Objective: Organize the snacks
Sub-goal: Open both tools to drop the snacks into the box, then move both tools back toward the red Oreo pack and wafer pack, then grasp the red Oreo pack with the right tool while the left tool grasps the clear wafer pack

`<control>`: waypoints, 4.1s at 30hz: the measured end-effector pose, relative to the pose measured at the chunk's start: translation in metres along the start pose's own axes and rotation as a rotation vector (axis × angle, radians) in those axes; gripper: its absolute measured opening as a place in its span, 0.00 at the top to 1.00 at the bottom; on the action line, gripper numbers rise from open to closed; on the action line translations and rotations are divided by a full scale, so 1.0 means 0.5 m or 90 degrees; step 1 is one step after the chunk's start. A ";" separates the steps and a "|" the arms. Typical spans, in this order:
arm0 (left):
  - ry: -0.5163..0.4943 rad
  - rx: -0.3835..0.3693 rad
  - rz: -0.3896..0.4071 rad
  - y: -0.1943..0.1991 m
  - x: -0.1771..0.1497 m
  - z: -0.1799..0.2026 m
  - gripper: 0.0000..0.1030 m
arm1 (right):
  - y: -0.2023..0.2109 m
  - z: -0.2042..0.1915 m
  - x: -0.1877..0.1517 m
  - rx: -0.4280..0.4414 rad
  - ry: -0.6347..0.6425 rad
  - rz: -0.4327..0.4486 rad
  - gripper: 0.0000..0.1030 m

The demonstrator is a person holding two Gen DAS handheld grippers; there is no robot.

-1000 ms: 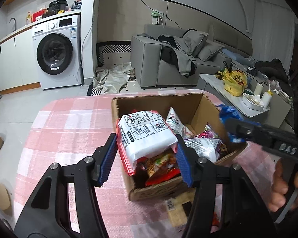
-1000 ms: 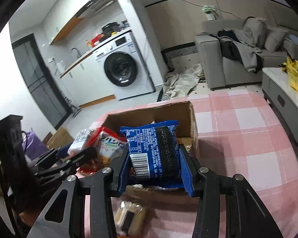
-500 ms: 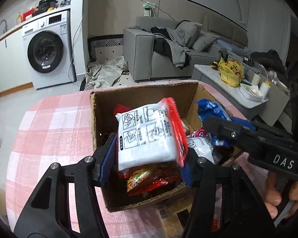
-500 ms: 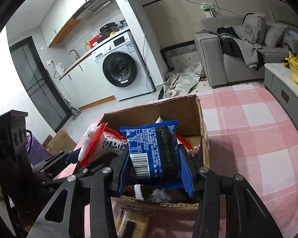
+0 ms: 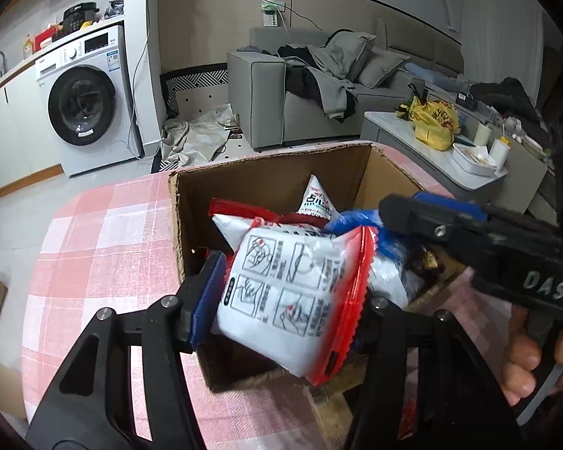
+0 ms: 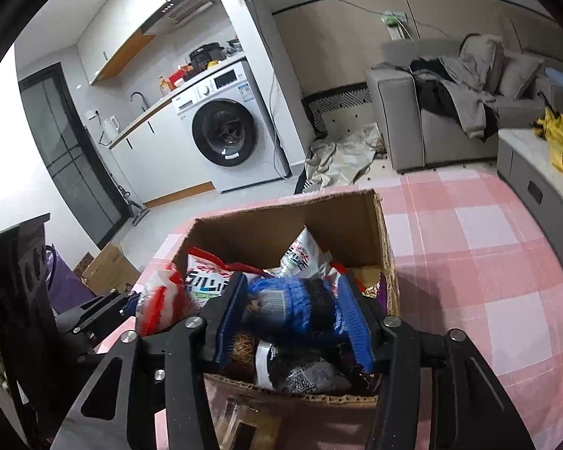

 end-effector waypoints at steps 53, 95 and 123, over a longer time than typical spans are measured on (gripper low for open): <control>0.076 0.064 -0.021 0.254 -0.244 -0.046 0.00 | 0.138 -0.024 -0.295 0.013 0.091 -0.181 0.00; 0.071 0.042 -0.064 0.205 -0.283 -0.035 0.00 | 0.124 0.069 -0.346 -0.060 0.139 -0.255 0.00; 0.059 0.026 -0.141 0.066 -0.281 0.096 0.00 | 0.151 0.133 -0.337 -0.050 0.097 -0.250 0.34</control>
Point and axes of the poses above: each gripper's, at about its wrist camera, not at the fingertips, and y roughly against the way its jaws point, z to its right, x to its top, the point moved 10 cm from there along -y, roughly the way its jaws point, and after that the axes turned 5 degrees about z, right-handed, at the moved point
